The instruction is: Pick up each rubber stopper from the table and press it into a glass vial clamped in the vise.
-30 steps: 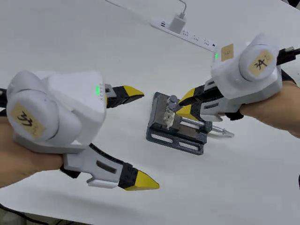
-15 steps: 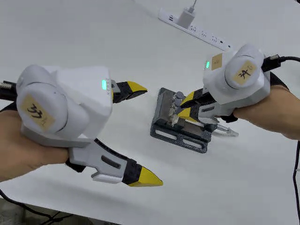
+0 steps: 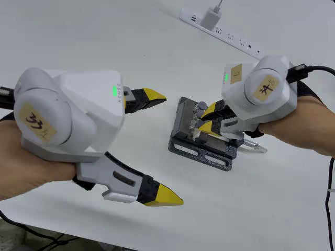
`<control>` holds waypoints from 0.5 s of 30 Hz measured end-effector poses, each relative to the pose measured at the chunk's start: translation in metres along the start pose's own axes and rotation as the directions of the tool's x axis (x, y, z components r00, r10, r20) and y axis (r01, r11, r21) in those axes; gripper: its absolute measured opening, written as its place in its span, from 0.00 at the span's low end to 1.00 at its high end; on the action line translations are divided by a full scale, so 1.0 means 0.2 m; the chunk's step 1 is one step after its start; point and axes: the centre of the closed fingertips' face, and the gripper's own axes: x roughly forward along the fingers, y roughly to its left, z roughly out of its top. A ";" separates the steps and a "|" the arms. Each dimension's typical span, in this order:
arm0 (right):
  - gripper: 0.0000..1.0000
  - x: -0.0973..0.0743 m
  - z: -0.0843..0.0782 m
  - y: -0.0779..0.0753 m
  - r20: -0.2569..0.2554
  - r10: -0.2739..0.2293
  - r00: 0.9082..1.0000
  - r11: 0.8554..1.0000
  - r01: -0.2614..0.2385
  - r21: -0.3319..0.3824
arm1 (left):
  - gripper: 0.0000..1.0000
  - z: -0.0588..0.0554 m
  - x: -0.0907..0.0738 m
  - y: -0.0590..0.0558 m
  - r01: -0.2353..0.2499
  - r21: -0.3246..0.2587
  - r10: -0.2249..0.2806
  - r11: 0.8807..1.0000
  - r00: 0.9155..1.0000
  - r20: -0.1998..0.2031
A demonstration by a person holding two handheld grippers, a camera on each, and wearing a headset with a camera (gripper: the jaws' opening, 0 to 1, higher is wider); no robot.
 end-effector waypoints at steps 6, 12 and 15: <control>0.05 0.00 0.01 0.01 -0.031 -0.011 0.999 0.999 0.010 -0.047 | 0.94 0.00 0.00 0.00 0.002 0.001 -0.002 1.000 1.000 0.002; 0.05 0.01 0.01 0.02 -0.067 -0.022 0.998 0.997 0.016 -0.077 | 0.94 0.00 0.00 0.00 0.003 0.000 -0.003 1.000 1.000 0.005; 0.04 0.01 0.02 0.01 -0.079 -0.025 0.997 0.998 0.020 -0.063 | 0.94 0.00 0.01 0.00 0.003 0.000 -0.003 1.000 1.000 0.006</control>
